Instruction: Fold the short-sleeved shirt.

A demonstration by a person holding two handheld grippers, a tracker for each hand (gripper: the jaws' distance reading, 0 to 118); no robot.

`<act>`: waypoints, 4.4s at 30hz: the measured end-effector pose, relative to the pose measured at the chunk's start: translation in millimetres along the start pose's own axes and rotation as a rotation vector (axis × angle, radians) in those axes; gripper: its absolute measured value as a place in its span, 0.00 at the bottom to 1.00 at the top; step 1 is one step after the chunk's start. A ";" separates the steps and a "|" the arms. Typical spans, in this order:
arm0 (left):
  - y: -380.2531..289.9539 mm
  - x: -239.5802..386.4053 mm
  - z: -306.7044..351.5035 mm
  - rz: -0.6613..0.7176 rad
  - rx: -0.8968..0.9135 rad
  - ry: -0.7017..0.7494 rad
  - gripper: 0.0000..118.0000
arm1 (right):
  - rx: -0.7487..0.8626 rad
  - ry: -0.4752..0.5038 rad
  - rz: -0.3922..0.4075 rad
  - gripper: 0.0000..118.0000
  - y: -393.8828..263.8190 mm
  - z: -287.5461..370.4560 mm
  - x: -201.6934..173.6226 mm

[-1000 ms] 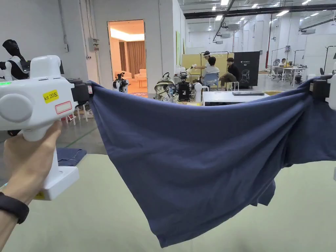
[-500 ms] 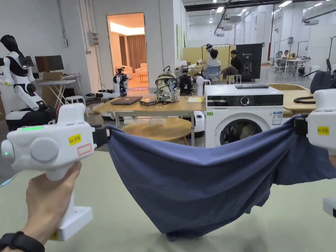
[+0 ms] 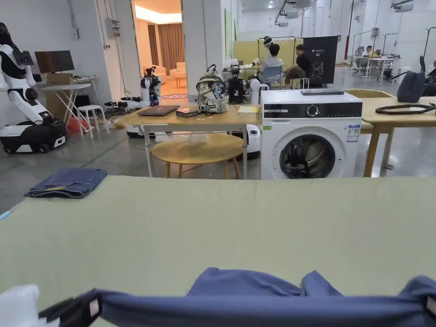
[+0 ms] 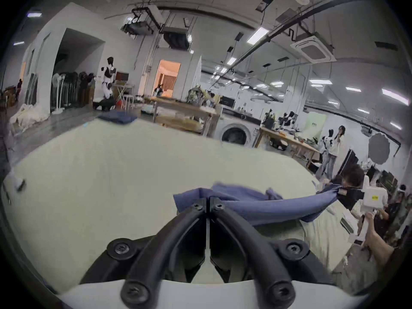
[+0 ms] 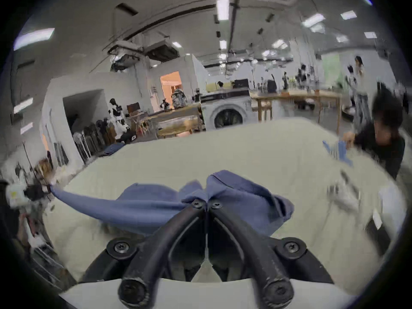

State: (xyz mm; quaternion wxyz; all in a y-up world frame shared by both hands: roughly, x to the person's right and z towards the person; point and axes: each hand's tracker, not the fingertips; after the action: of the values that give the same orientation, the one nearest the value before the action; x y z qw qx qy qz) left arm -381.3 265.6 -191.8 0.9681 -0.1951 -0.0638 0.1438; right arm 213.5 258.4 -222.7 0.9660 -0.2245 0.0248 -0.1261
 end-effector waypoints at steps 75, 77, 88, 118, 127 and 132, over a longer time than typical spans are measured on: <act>-165.6 -1.4 -16.4 0.088 -0.429 0.164 0.01 | 0.033 0.003 0.096 0.00 -52.3 79.3 -45.1; -163.8 1.0 -14.2 0.104 -0.433 0.164 0.01 | 0.019 0.006 0.112 0.00 -42.8 69.7 -41.9; -159.9 9.3 -9.7 0.080 -0.443 0.170 0.01 | -0.411 0.000 -0.068 0.56 27.0 -134.1 38.8; 38.1 43.0 52.0 0.084 0.172 -0.176 0.00 | 0.003 0.230 -0.164 0.00 179.4 -13.4 17.2; 179.0 65.0 -7.9 -0.035 0.274 -0.213 0.00 | 0.240 0.066 0.001 0.00 273.8 48.1 -17.4; 251.0 84.9 -34.0 -0.098 0.315 -0.181 0.00 | 0.309 -0.049 0.124 0.00 334.2 23.6 -26.1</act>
State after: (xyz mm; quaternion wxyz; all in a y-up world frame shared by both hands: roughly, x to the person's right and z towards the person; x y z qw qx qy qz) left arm -358.2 500.7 -316.7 0.9829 -0.0238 -0.1365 0.1216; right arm 268.5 565.0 -348.8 0.9952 -0.0741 -0.0045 -0.0630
